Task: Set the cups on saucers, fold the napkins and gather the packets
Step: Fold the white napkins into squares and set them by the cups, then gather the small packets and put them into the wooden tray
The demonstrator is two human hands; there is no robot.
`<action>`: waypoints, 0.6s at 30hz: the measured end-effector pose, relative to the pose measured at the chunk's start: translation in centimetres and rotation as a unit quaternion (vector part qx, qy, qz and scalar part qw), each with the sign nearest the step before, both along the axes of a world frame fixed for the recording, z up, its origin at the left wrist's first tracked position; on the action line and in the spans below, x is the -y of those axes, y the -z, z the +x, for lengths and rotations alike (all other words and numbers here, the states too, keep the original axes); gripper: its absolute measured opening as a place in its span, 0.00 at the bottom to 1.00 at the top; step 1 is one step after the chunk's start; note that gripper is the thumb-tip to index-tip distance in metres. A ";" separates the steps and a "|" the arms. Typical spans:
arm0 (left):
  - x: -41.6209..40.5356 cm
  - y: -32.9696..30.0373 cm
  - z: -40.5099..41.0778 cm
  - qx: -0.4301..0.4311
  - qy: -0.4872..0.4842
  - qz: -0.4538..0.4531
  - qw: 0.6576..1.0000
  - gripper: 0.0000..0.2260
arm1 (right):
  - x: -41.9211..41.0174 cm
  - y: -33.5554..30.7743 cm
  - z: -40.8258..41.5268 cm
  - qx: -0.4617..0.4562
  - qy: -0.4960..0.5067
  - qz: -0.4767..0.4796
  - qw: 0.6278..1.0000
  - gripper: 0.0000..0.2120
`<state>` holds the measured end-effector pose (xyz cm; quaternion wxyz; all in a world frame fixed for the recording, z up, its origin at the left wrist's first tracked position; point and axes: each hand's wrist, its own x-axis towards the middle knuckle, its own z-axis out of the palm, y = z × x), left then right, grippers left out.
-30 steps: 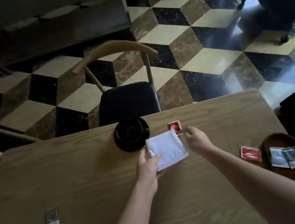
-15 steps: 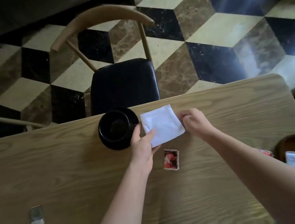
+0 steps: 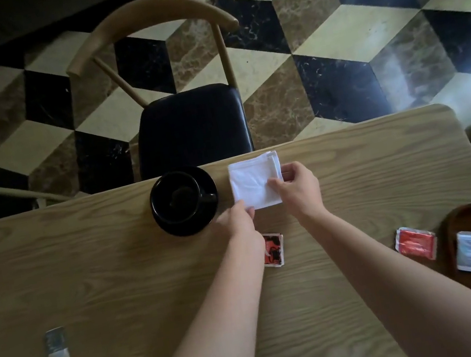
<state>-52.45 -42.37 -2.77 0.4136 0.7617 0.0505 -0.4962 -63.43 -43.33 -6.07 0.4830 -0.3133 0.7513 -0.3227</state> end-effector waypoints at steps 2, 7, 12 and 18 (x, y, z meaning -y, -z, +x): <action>-0.5 0.3 0.5 -0.002 -0.030 0.006 1.000 0.04 | -0.3 0.1 0.5 -0.001 -0.007 -0.006 1.000 0.08; -0.6 1.6 2.1 0.054 0.001 0.018 0.998 0.09 | -0.3 -0.1 1.5 -0.111 -0.091 -0.027 0.989 0.07; -1.3 2.6 2.9 0.133 0.085 0.039 0.987 0.10 | -0.1 0.1 1.6 -0.185 -0.105 -0.011 0.977 0.09; -1.8 2.4 2.9 0.138 0.114 0.026 0.984 0.05 | -0.1 -0.4 1.2 -0.187 -0.089 0.014 0.978 0.19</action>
